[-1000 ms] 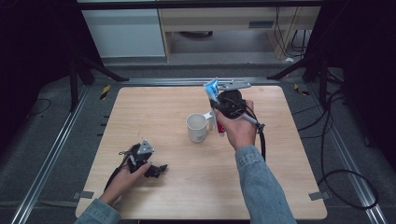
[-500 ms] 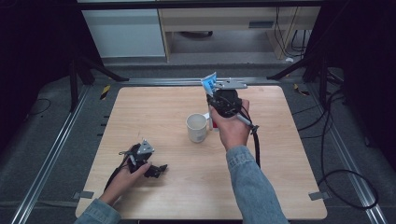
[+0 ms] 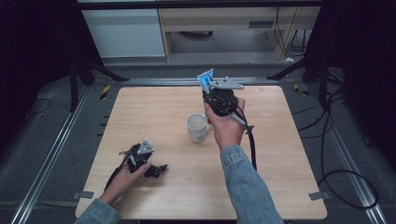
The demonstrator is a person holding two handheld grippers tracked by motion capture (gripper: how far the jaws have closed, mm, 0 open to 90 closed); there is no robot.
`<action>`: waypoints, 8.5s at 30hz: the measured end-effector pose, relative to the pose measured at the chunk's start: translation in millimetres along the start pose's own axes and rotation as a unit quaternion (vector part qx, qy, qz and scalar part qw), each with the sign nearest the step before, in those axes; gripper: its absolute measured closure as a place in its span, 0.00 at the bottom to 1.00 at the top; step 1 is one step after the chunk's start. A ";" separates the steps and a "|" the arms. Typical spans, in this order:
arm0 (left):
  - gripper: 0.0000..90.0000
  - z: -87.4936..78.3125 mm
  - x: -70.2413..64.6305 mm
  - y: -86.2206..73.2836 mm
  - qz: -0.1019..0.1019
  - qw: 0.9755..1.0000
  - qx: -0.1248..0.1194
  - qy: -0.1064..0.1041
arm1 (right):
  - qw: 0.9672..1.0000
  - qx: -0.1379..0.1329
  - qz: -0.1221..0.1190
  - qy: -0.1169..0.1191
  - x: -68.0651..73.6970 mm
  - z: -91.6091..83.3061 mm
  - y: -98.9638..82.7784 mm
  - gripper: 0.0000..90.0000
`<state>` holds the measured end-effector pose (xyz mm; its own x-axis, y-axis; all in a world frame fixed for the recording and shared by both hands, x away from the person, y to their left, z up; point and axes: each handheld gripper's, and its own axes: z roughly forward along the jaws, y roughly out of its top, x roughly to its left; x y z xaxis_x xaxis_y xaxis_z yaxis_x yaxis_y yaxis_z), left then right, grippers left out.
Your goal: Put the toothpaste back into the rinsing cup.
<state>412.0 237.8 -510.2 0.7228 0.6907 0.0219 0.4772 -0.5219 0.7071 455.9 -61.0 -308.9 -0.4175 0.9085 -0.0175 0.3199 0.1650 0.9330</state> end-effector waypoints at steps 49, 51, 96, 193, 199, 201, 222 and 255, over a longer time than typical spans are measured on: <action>0.00 0.3 -0.1 0.0 -0.001 1.000 -0.001 0.000 | 0.997 -0.074 0.027 0.004 21.7 32.0 -13.1 0.81; 0.00 0.3 -0.1 0.0 -0.001 1.000 -0.001 0.000 | 0.997 -0.076 0.024 0.004 23.7 32.7 -14.4 0.81; 0.00 0.1 0.0 0.0 0.000 1.000 0.000 0.000 | 0.998 -0.040 0.048 -0.003 24.3 64.4 -70.8 0.81; 0.00 0.3 -0.1 0.1 0.000 1.000 0.000 -0.001 | 0.994 -0.013 0.106 0.005 14.3 74.9 -99.3 0.78; 0.00 0.3 -0.1 0.1 0.000 1.000 0.000 -0.001 | 0.994 -0.012 0.107 0.002 11.1 74.8 -99.8 0.76; 0.00 0.3 -0.1 0.1 0.000 1.000 0.000 -0.001 | 0.994 -0.011 0.106 0.000 10.3 74.8 -100.0 0.76; 0.00 0.3 -0.1 0.1 0.000 1.000 0.000 -0.001 | 0.997 -0.008 0.082 -0.010 8.3 73.4 -98.9 0.70; 0.00 0.3 -0.1 0.1 0.000 1.000 0.000 -0.001 | 0.998 0.001 0.050 -0.029 8.4 70.0 -95.6 0.60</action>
<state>412.1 237.6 -510.3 0.7237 0.6898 0.0213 0.4769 -0.5222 0.7070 481.3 -42.3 -423.4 -0.3338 0.9410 0.0548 0.3600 0.0735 0.9301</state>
